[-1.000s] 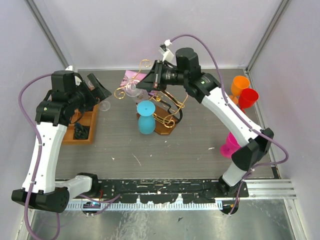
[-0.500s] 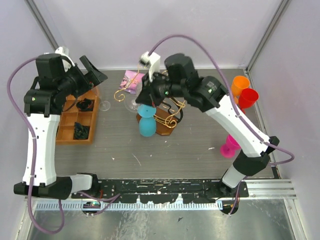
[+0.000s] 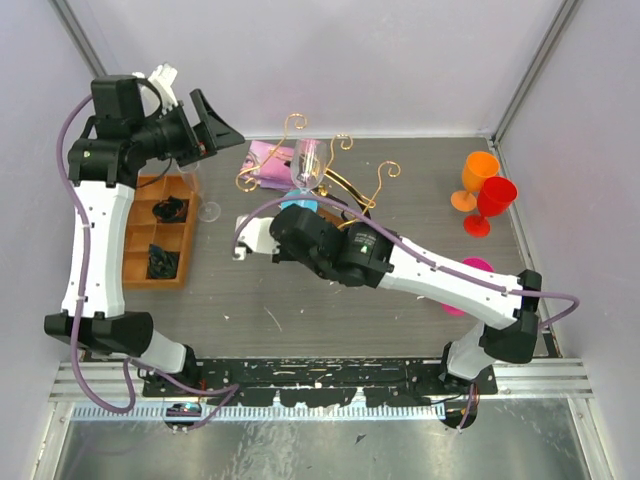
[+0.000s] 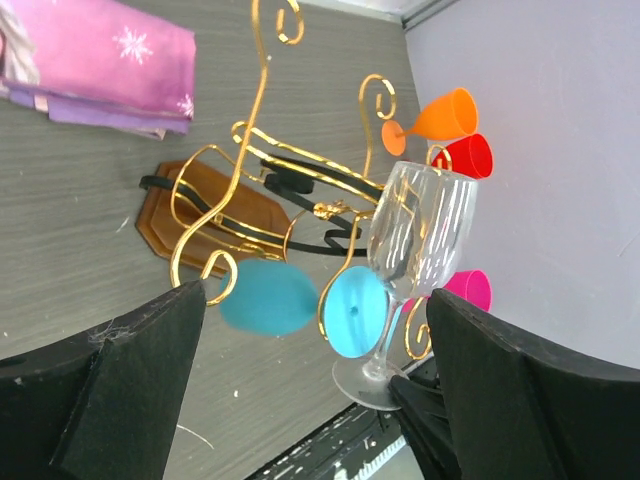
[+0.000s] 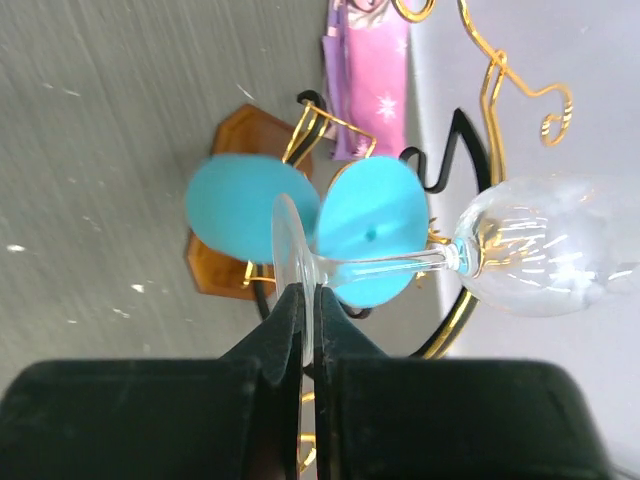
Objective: Take the wine glass off the wine glass rack
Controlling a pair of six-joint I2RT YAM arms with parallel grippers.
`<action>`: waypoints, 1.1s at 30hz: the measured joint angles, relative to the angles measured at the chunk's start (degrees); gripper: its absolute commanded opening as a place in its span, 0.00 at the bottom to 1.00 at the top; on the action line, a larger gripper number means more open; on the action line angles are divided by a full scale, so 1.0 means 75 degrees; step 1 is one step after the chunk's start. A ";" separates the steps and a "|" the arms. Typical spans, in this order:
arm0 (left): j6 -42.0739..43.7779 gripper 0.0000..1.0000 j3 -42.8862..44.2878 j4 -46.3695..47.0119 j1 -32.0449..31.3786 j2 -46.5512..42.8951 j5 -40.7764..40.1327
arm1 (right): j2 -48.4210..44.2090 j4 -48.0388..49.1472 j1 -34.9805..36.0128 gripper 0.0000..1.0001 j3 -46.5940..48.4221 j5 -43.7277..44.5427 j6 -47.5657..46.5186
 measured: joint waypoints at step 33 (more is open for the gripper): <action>0.0408 0.99 -0.0982 0.1370 0.0000 -0.1486 0.1387 | 0.0058 0.2465 0.2142 0.01 -0.0851 0.2378 -0.2209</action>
